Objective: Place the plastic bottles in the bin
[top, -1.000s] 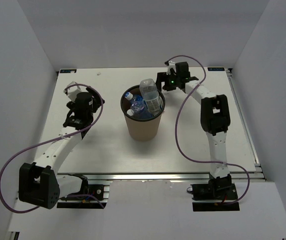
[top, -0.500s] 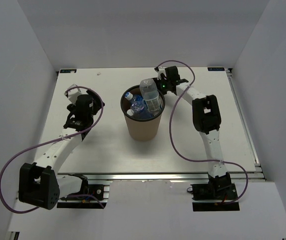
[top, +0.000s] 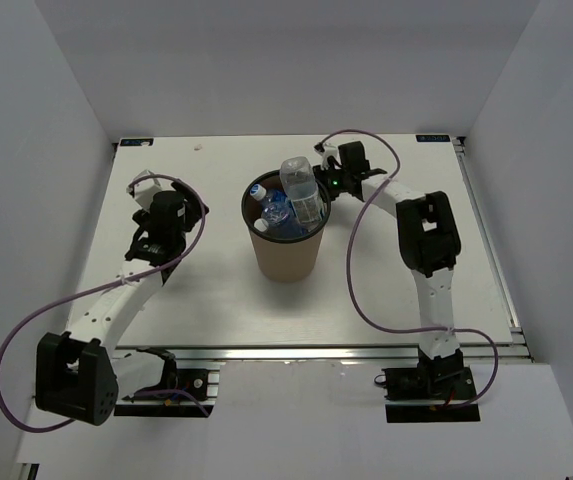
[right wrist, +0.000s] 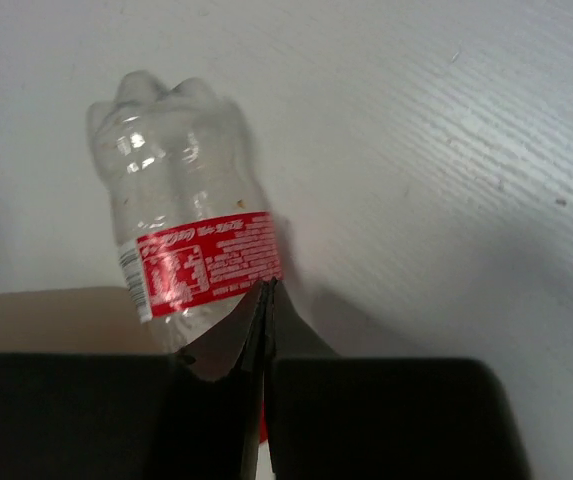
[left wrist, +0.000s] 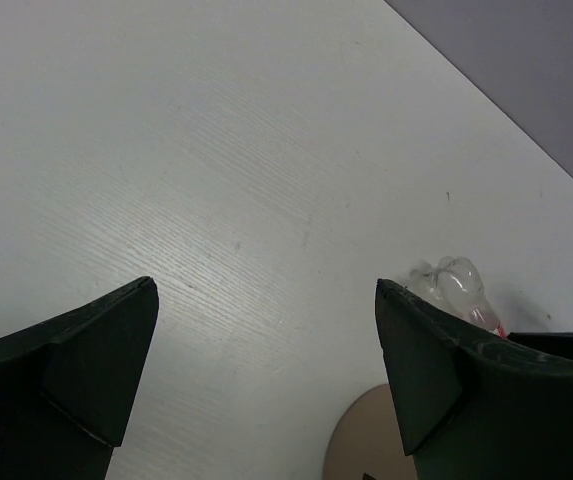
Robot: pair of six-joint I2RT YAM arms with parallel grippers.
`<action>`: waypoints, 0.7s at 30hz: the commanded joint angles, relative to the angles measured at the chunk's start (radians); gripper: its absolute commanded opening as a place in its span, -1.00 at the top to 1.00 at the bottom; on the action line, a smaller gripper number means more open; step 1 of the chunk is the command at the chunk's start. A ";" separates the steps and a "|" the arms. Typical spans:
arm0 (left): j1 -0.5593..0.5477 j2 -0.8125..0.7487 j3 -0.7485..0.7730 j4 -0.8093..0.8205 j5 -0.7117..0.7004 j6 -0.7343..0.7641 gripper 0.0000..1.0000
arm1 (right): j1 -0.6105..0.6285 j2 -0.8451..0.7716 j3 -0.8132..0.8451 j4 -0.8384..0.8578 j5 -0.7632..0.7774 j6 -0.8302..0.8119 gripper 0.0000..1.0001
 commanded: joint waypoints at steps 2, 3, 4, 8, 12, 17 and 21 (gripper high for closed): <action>0.003 -0.052 -0.014 -0.010 0.007 -0.012 -0.97 | -0.028 -0.186 -0.201 0.178 0.003 0.044 1.00; 0.003 -0.061 -0.017 -0.010 0.009 -0.012 -0.97 | -0.035 -0.241 -0.239 0.245 0.003 0.062 1.00; 0.004 -0.064 -0.024 -0.007 0.012 -0.014 -0.96 | -0.044 -0.267 -0.276 0.273 0.009 0.099 1.00; 0.003 -0.081 -0.039 0.002 0.026 -0.021 -0.96 | -0.078 -0.379 -0.415 0.364 0.054 0.150 1.00; 0.004 -0.099 -0.048 -0.001 0.035 -0.021 -0.96 | -0.078 -0.448 -0.445 0.332 0.060 0.122 1.00; 0.004 -0.136 -0.051 -0.023 0.029 -0.015 -0.96 | -0.078 -0.584 -0.533 0.347 0.258 0.108 1.00; 0.003 -0.160 -0.074 -0.014 0.035 -0.017 -0.96 | -0.078 -0.597 -0.510 0.302 0.248 0.065 0.76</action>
